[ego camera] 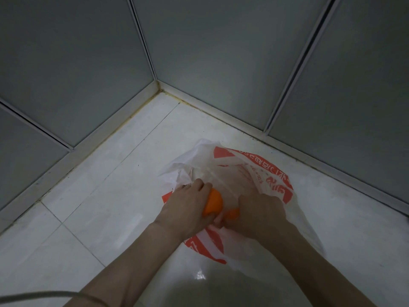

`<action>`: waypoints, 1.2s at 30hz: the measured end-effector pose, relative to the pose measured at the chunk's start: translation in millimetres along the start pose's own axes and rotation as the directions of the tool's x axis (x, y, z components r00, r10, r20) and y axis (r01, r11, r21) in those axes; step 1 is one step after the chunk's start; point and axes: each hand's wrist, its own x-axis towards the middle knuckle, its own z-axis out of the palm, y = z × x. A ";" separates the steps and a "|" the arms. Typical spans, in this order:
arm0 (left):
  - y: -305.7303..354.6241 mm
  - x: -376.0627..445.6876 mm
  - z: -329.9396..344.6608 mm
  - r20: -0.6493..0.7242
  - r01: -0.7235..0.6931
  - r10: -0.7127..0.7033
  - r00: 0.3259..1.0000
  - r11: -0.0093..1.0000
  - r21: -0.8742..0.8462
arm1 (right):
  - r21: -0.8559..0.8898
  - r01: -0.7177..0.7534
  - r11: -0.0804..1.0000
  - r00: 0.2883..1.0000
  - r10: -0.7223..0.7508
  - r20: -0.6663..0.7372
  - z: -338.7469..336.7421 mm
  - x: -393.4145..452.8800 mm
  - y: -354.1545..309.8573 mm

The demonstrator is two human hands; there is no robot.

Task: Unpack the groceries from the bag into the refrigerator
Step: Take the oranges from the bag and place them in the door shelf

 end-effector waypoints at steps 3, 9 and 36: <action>-1.3 -3.6 -0.9 -0.003 0.001 -0.001 1.000 1.000 0.004 | -0.008 0.034 0.999 0.999 -0.034 -0.019 5.9 -10.4 2.9; -3.7 -11.5 -8.6 -0.067 0.010 -0.014 0.998 0.998 -0.058 | 0.079 0.098 0.992 0.967 -0.076 -0.242 7.4 -21.0 5.2; 115.8 -175.0 -292.7 -0.270 0.114 -0.268 0.925 0.872 -0.475 | 0.375 0.419 0.827 0.816 -0.162 -0.555 -208.8 -299.2 18.3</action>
